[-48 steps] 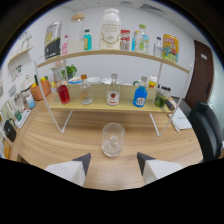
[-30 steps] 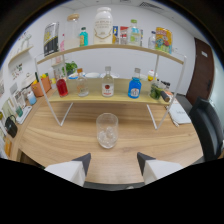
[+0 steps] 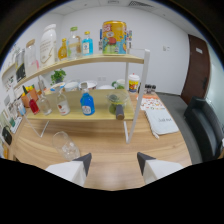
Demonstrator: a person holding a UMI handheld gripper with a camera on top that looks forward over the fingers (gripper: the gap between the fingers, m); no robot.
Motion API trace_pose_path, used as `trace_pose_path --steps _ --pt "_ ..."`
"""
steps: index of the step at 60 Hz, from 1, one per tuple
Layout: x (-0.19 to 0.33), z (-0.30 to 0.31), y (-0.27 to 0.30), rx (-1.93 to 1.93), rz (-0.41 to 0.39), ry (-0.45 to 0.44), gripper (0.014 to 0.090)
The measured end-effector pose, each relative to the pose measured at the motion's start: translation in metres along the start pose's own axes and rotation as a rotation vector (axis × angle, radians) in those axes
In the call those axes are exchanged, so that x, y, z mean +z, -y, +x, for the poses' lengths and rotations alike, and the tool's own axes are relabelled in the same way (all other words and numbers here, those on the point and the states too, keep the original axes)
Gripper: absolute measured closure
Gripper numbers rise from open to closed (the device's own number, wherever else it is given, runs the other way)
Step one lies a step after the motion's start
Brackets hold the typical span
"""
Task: Make me a cup of Mojito.
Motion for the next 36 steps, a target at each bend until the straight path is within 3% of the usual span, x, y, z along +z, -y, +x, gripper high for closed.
trace_pose_path --steps 13,22,29,36 --pt "0.041 0.007 0.063 -0.013 0.082 0.048 0.0197" --pt "0.072 0.008 0.086 -0.022 0.089 0.057 0.0217" --pt "0.092 0.011 0.089 -0.022 0.061 0.046 0.0327" --pt "0.106 0.014 0.085 -0.011 0.016 0.037 0.0523"
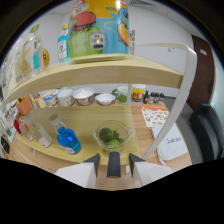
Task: Make me a cup of Mojito.
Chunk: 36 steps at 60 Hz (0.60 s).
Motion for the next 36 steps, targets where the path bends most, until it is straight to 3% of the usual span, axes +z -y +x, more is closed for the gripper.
trace_pose_path --steps 7,16,36 --pt "0.005 -0.001 -0.003 0.016 -0.031 0.012 0.0707" --pt "0.005 -0.003 -0.001 0.026 -0.037 0.013 0.0858" --pt "-0.006 -0.001 0.003 0.029 -0.013 -0.016 0.0880"
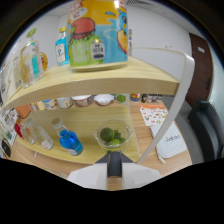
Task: Make me a cup of Mojito.
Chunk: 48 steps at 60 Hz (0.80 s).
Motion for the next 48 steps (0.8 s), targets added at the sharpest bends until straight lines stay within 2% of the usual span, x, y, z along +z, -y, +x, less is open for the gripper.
trace_pose_path --steps 14,24,37,48 --pt "-0.046 -0.013 0.008 0.020 0.095 0.012 0.0888" --pt "-0.073 -0.041 -0.018 0.030 0.099 0.023 0.0890" --pt "-0.073 -0.089 -0.072 0.008 0.063 0.038 0.0891" --pt "-0.065 -0.105 -0.076 -0.129 0.121 -0.024 0.0890"
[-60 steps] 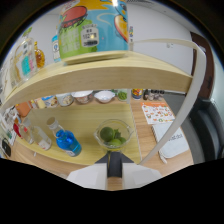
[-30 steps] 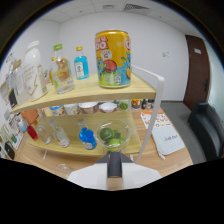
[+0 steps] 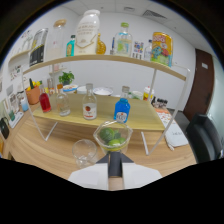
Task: Make me a cup of Mojito.
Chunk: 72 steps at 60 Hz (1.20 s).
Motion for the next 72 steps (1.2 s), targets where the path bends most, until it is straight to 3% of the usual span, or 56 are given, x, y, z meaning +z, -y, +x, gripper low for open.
trace_pose_path --steps 16,23,31,50,72 --pt "0.004 0.025 0.034 -0.528 0.121 -0.206 0.0890" --pt "0.002 0.026 0.054 -0.774 0.183 -0.249 0.0892" --pt "0.000 0.016 0.070 -1.082 0.245 -0.257 0.0892" --pt "0.011 -0.009 0.069 -1.613 0.303 -0.220 0.0892" --pt "0.014 -0.017 0.068 -1.690 0.338 -0.196 0.0890"
